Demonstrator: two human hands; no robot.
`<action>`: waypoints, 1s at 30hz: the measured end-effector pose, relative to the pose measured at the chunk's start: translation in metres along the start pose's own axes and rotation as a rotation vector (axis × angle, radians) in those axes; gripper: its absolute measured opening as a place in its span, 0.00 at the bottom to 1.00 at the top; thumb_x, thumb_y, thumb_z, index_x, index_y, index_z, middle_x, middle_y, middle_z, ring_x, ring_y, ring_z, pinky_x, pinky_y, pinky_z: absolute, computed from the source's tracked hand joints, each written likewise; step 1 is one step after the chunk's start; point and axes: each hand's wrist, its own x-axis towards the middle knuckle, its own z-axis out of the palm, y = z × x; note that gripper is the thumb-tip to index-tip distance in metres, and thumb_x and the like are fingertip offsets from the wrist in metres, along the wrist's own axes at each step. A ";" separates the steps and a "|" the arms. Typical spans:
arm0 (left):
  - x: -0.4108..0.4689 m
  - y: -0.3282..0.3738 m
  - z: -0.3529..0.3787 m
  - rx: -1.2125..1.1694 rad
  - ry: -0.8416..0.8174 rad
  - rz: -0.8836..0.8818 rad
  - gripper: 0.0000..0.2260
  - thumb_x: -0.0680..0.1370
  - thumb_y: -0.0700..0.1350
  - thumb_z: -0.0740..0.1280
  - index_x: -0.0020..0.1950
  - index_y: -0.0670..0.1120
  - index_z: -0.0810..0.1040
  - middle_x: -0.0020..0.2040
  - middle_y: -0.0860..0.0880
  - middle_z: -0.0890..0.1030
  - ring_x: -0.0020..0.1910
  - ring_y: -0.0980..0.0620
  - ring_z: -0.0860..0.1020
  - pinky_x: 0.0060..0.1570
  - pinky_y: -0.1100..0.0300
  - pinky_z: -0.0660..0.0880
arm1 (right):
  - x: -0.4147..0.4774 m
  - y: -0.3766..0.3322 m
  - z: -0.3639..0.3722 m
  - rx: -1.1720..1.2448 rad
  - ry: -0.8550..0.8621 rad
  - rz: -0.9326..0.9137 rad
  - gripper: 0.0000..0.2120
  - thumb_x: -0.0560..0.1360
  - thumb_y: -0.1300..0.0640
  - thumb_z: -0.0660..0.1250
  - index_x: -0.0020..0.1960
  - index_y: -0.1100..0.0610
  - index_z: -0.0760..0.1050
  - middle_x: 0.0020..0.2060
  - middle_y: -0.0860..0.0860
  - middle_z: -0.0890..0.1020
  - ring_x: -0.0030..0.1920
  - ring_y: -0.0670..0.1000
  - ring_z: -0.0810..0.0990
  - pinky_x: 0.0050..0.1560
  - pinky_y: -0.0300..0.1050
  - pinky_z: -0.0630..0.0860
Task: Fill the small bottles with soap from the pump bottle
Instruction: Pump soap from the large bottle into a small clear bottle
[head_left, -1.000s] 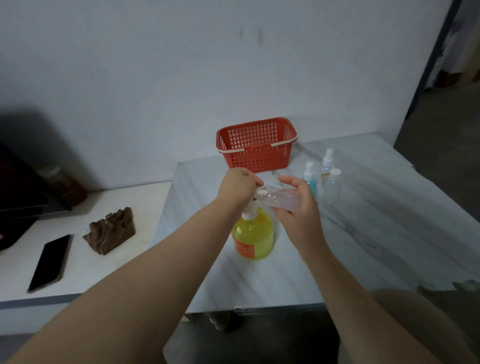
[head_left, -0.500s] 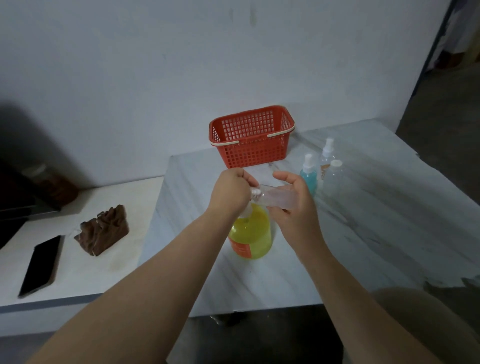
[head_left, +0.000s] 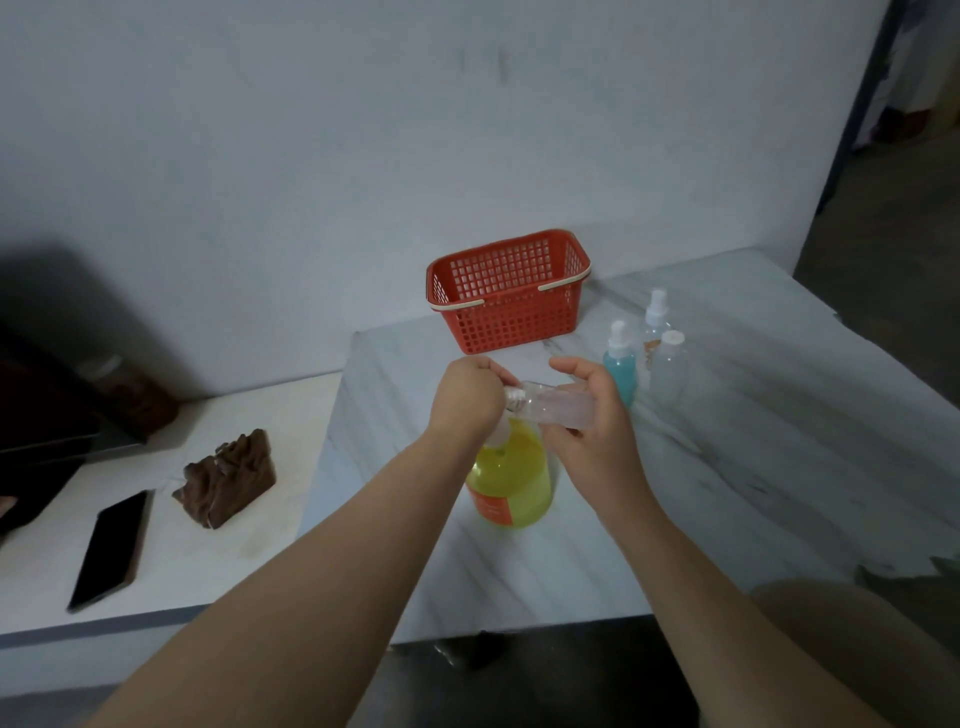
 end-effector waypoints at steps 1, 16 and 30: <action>0.000 0.001 -0.001 0.016 -0.006 0.003 0.18 0.72 0.27 0.57 0.32 0.49 0.73 0.34 0.53 0.75 0.33 0.55 0.73 0.29 0.67 0.69 | 0.000 -0.001 0.000 0.002 -0.001 -0.006 0.27 0.67 0.73 0.67 0.56 0.47 0.71 0.42 0.47 0.77 0.42 0.41 0.77 0.42 0.30 0.72; -0.005 0.008 -0.004 -0.181 -0.041 -0.018 0.16 0.72 0.27 0.55 0.34 0.45 0.75 0.34 0.49 0.76 0.33 0.54 0.73 0.31 0.63 0.68 | 0.005 -0.004 -0.001 -0.018 -0.026 -0.016 0.25 0.65 0.69 0.68 0.58 0.50 0.71 0.41 0.46 0.77 0.41 0.41 0.77 0.42 0.31 0.72; -0.001 -0.003 0.004 -0.249 -0.026 -0.024 0.17 0.68 0.27 0.53 0.35 0.45 0.77 0.34 0.48 0.78 0.36 0.51 0.75 0.31 0.62 0.68 | 0.009 0.003 0.003 -0.067 -0.007 0.020 0.29 0.57 0.65 0.61 0.58 0.53 0.72 0.45 0.40 0.75 0.40 0.36 0.75 0.40 0.28 0.71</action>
